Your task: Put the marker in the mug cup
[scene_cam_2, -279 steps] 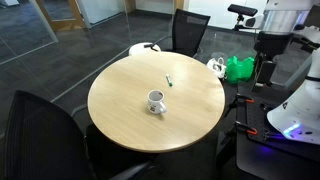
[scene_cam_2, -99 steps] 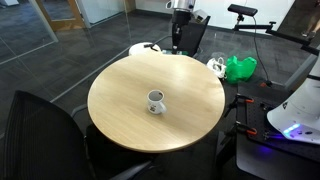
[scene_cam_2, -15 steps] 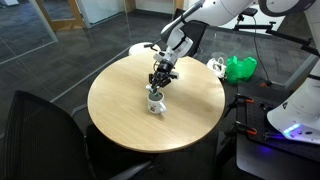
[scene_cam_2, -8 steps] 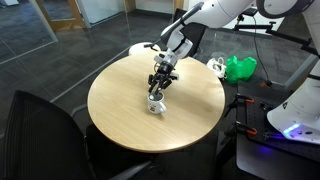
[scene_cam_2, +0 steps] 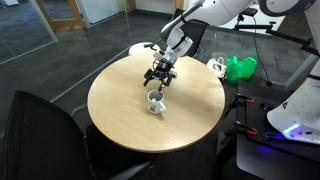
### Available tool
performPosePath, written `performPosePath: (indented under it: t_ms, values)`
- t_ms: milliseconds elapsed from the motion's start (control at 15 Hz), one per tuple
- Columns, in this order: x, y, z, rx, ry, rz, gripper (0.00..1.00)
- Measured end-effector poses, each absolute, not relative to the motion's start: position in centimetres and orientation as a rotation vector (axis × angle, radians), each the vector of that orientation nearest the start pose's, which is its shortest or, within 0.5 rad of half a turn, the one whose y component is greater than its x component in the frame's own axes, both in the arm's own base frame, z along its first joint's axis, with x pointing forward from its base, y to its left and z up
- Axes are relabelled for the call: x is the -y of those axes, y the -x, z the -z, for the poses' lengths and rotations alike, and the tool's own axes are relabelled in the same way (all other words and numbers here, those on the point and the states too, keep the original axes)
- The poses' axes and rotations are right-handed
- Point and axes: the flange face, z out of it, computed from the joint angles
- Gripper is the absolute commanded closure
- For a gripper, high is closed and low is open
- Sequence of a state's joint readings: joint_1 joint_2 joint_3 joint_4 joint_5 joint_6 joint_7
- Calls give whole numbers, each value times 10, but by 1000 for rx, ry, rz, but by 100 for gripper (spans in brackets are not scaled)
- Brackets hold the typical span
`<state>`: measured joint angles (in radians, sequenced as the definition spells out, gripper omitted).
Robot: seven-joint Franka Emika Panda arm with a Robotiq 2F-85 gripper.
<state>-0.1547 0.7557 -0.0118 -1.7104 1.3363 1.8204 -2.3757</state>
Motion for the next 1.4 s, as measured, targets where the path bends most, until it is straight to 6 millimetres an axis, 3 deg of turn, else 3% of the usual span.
performPosePath:
  t_ms: [533,1133,1400]
  values:
    - [25,-649,-224,1407,1548,1209,0]
    - [4,-620,-302,1483,1306,1290,0]
    - [-5,-605,-328,1480,1205,1286,0]
